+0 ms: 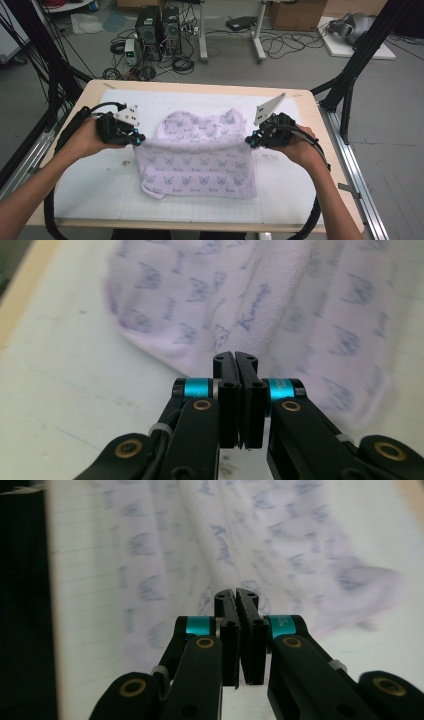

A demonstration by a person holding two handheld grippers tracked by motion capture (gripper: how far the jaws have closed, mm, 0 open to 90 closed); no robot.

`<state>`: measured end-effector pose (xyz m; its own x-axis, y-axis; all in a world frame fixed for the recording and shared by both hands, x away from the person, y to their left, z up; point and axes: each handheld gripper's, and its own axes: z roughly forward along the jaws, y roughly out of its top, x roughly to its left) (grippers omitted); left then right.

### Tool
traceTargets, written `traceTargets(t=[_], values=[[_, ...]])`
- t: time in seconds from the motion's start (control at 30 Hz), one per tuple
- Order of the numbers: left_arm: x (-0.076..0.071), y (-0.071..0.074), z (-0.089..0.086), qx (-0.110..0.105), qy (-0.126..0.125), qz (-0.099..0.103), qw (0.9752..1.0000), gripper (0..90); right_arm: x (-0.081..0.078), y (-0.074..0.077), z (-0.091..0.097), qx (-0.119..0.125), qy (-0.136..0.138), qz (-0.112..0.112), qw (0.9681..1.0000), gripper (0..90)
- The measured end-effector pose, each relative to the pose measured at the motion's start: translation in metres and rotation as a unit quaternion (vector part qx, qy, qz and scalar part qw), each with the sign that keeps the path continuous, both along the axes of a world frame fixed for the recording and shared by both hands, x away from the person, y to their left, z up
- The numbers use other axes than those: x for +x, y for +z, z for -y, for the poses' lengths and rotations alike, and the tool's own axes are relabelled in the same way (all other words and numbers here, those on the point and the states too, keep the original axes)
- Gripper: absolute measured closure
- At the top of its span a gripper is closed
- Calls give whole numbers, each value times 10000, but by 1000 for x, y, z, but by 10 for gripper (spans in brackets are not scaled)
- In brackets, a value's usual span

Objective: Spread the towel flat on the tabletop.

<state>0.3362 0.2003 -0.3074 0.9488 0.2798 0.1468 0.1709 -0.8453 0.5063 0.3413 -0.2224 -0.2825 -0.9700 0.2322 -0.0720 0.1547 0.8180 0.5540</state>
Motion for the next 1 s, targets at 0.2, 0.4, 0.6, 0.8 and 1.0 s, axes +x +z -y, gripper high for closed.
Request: traceTargets(t=[0.2,0.4,0.6,0.8,1.0], values=[[-44,-15,2,92,-1307,-694,9889,875,-36,-22,-5,45,1731,-1343,9757,885],[-23,-14,-1,-237,-650,-229,9973,574,-25,-26,-3,38,1051,-918,9902,719],[11,-44,14,81,-68,-231,9997,557,-1,-55,-19,-847,227,-333,9956,673],[32,-73,40,472,-226,-340,9980,566,28,-98,-34,-1670,-80,-335,9854,673],[53,-82,56,820,-436,-656,9935,592,47,-118,-43,-2099,291,-606,9754,675]])
